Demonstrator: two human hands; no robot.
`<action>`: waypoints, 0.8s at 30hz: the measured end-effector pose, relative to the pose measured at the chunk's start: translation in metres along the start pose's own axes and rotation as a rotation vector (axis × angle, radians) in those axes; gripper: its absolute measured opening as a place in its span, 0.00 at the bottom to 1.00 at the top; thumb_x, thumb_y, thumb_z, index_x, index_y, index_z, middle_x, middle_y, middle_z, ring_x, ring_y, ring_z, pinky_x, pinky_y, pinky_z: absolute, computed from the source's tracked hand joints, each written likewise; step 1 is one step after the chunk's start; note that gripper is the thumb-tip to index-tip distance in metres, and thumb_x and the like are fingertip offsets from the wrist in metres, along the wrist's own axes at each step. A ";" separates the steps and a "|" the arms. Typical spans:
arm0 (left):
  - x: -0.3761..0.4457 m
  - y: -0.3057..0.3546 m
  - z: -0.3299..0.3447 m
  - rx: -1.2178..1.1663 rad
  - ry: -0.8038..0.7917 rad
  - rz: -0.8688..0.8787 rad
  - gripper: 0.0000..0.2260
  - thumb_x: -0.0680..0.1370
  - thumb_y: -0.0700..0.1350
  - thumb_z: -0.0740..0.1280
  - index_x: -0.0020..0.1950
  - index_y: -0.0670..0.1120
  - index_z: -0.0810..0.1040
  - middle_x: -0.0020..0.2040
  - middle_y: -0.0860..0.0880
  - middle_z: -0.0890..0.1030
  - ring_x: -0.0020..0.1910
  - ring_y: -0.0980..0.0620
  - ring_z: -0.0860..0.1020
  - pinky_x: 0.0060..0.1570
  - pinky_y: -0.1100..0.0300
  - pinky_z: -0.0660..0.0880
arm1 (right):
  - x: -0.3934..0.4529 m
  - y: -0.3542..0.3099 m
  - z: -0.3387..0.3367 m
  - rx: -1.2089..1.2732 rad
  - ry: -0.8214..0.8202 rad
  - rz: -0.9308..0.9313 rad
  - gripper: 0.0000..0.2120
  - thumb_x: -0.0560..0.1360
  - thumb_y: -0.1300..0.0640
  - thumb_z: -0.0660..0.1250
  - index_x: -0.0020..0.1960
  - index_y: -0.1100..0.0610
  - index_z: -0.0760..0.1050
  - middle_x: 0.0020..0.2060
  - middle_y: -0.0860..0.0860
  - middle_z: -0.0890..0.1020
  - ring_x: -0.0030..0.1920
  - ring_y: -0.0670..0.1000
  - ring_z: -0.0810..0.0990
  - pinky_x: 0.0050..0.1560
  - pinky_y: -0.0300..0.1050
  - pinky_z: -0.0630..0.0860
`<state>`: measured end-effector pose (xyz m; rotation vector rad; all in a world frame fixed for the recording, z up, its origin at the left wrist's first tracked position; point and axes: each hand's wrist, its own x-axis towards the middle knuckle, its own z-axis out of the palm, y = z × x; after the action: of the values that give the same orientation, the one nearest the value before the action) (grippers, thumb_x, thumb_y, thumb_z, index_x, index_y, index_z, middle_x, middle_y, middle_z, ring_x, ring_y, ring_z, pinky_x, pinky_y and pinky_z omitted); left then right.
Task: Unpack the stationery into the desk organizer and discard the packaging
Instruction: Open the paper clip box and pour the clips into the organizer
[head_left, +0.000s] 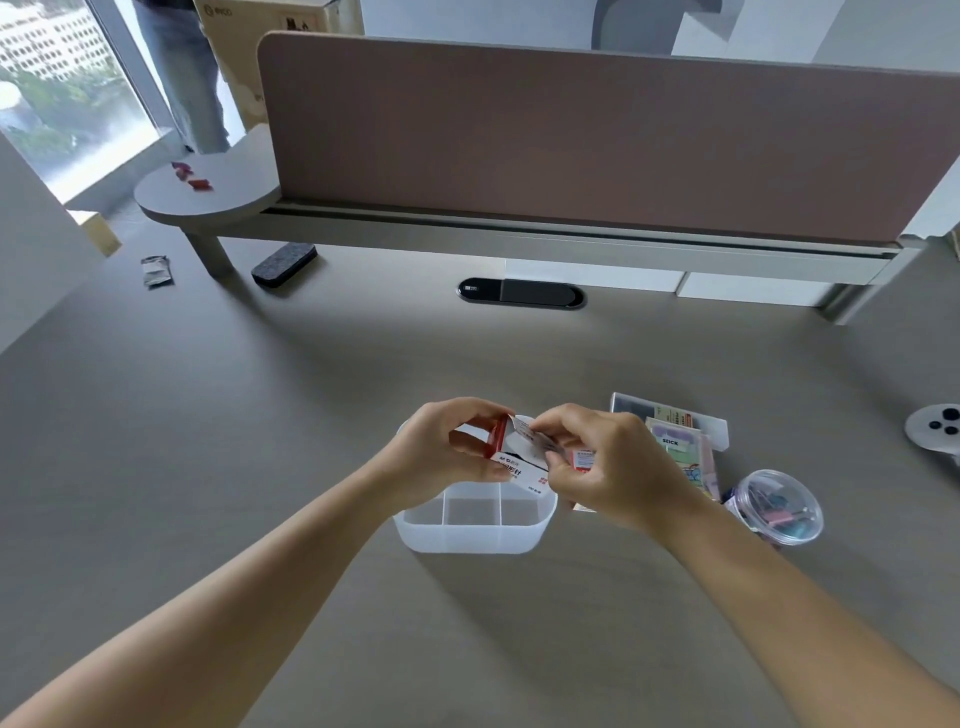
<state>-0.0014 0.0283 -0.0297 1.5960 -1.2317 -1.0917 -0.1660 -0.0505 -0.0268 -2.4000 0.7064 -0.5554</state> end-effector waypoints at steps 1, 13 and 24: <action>0.000 0.000 -0.001 -0.015 0.002 0.007 0.21 0.64 0.29 0.72 0.45 0.53 0.76 0.43 0.53 0.80 0.36 0.60 0.81 0.41 0.66 0.79 | 0.000 0.000 0.000 0.036 -0.006 0.006 0.16 0.66 0.55 0.62 0.51 0.58 0.78 0.44 0.53 0.84 0.44 0.51 0.82 0.42 0.44 0.78; -0.004 -0.019 -0.004 -0.085 0.006 0.118 0.20 0.65 0.28 0.70 0.46 0.50 0.74 0.46 0.49 0.79 0.36 0.59 0.81 0.40 0.66 0.79 | -0.002 0.004 0.015 0.585 0.015 0.198 0.12 0.65 0.65 0.72 0.41 0.49 0.79 0.41 0.46 0.83 0.42 0.47 0.83 0.47 0.41 0.81; -0.064 -0.041 0.017 0.061 0.060 0.375 0.17 0.66 0.31 0.70 0.47 0.50 0.75 0.44 0.54 0.79 0.38 0.61 0.81 0.38 0.70 0.77 | -0.059 -0.027 0.028 0.369 0.017 -0.018 0.08 0.69 0.64 0.68 0.44 0.53 0.80 0.31 0.38 0.82 0.36 0.37 0.81 0.34 0.27 0.74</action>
<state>-0.0163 0.0968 -0.0637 1.3588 -1.4623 -0.7693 -0.1871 0.0148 -0.0444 -2.0617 0.5355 -0.6526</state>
